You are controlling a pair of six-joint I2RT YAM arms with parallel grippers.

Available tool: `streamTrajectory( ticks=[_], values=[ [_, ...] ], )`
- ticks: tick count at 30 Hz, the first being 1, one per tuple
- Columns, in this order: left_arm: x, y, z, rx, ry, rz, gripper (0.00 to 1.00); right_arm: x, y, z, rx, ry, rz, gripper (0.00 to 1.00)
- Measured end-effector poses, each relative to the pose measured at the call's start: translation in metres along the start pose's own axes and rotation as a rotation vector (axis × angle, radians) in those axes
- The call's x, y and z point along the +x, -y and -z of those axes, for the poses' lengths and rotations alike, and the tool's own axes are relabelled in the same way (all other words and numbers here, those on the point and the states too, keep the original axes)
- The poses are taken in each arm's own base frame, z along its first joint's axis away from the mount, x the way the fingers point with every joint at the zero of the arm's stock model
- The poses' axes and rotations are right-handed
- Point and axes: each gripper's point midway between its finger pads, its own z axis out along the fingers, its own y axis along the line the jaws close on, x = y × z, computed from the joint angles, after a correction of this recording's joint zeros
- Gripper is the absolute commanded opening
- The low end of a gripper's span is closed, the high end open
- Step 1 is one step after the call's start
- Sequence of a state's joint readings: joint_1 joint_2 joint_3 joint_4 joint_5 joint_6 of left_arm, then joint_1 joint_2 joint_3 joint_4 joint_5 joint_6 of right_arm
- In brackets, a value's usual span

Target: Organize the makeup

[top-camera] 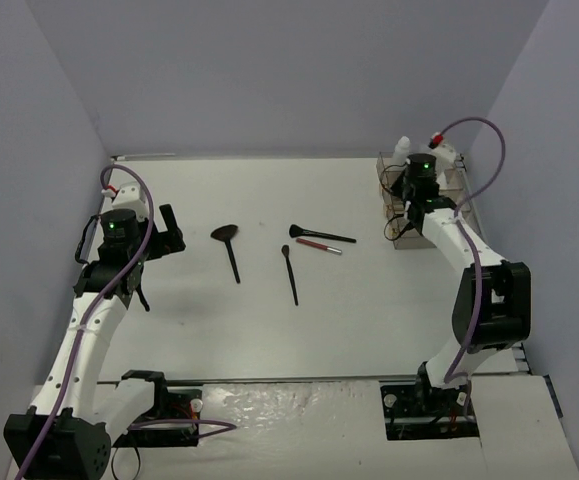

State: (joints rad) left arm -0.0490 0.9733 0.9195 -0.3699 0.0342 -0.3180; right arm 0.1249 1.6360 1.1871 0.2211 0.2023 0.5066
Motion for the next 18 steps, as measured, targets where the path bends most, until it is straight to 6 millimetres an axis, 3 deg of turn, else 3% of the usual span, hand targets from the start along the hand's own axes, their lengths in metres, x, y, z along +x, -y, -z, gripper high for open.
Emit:
streamTrajectory(
  ticks=[2, 6, 10, 14, 18],
  values=[
    [0.000, 0.000, 0.000, 0.000, 0.000, 0.000, 0.97, -0.008, 0.041, -0.011, 0.098, 0.015, -0.106, 0.00],
    [0.000, 0.000, 0.000, 0.001, 0.000, 0.000, 0.97, -0.004, 0.086, -0.032, 0.203, 0.006, -0.279, 0.00],
    [0.000, 0.001, 0.000, 0.003, -0.001, 0.000, 0.97, 0.015, 0.112, -0.051, 0.269, -0.034, -0.374, 0.00],
    [0.000, 0.001, 0.000, 0.004, -0.001, 0.000, 0.97, 0.028, 0.123, -0.065, 0.297, -0.061, -0.442, 0.01],
    [0.000, 0.001, 0.000, 0.003, -0.001, 0.000, 0.97, 0.033, 0.121, -0.076, 0.291, -0.082, -0.490, 0.21]
  ],
)
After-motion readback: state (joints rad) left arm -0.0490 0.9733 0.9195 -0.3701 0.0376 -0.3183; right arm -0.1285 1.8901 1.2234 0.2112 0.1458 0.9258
